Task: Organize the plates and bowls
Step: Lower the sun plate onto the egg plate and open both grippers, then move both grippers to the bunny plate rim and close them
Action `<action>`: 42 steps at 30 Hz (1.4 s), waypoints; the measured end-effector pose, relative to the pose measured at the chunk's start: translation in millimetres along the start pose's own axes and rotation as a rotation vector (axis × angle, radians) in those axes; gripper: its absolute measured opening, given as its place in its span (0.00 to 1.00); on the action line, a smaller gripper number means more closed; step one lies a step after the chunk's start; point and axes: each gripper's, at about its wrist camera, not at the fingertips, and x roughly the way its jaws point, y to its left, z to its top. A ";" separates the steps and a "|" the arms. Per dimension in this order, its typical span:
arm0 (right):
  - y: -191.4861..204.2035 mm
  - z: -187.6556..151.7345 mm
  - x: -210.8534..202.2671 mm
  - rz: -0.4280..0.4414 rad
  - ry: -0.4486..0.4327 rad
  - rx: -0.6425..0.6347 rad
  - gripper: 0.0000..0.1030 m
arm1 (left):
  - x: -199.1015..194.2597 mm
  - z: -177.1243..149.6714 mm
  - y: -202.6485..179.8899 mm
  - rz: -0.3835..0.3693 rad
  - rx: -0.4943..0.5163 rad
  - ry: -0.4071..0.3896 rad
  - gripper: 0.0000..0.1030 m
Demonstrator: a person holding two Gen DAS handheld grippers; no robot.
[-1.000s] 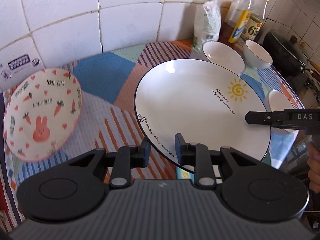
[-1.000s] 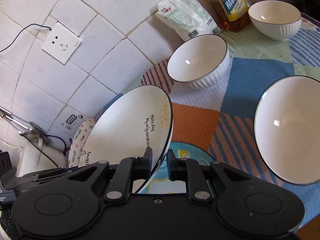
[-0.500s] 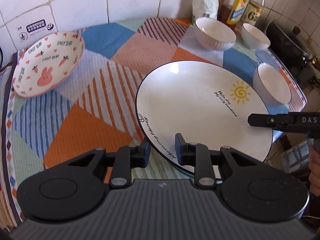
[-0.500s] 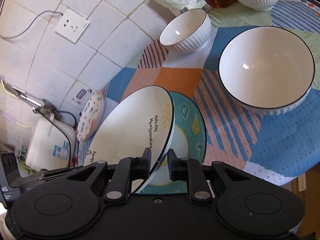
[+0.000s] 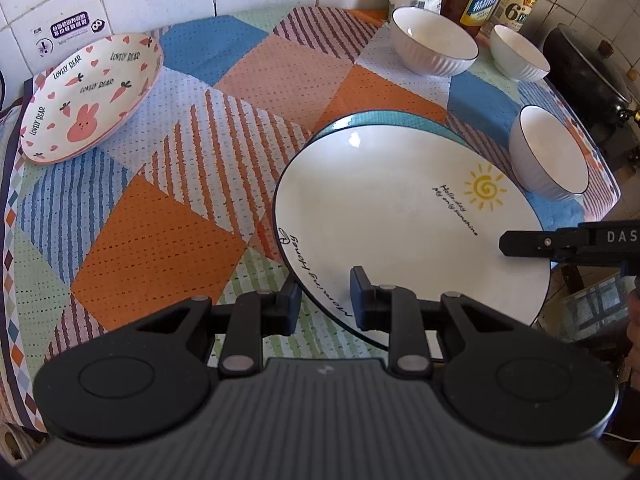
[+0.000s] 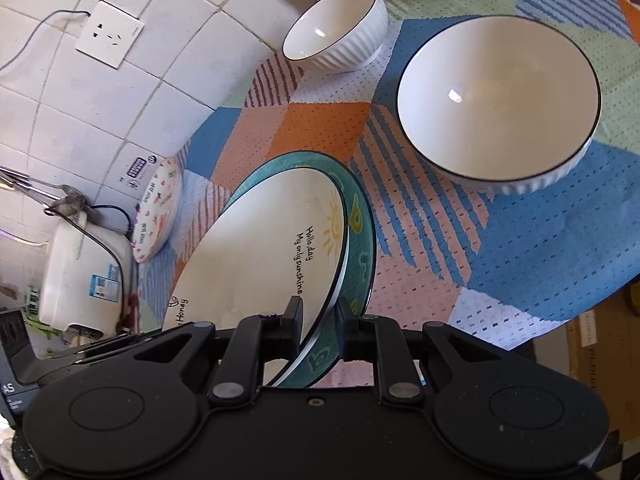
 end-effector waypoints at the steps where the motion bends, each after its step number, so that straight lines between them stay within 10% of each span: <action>1: 2.0 2.2 0.0 -0.024 0.010 0.016 0.19 | 0.6 1.6 -0.8 -0.001 -0.002 0.009 0.23; 21: 52.8 -5.7 3.9 -0.383 0.022 -0.226 0.21 | 1.9 9.5 -19.1 0.123 -0.055 0.107 0.22; 42: 101.1 -29.3 -47.6 -0.179 -0.239 -0.508 0.45 | -110.8 0.1 13.9 0.195 -0.080 -0.094 0.27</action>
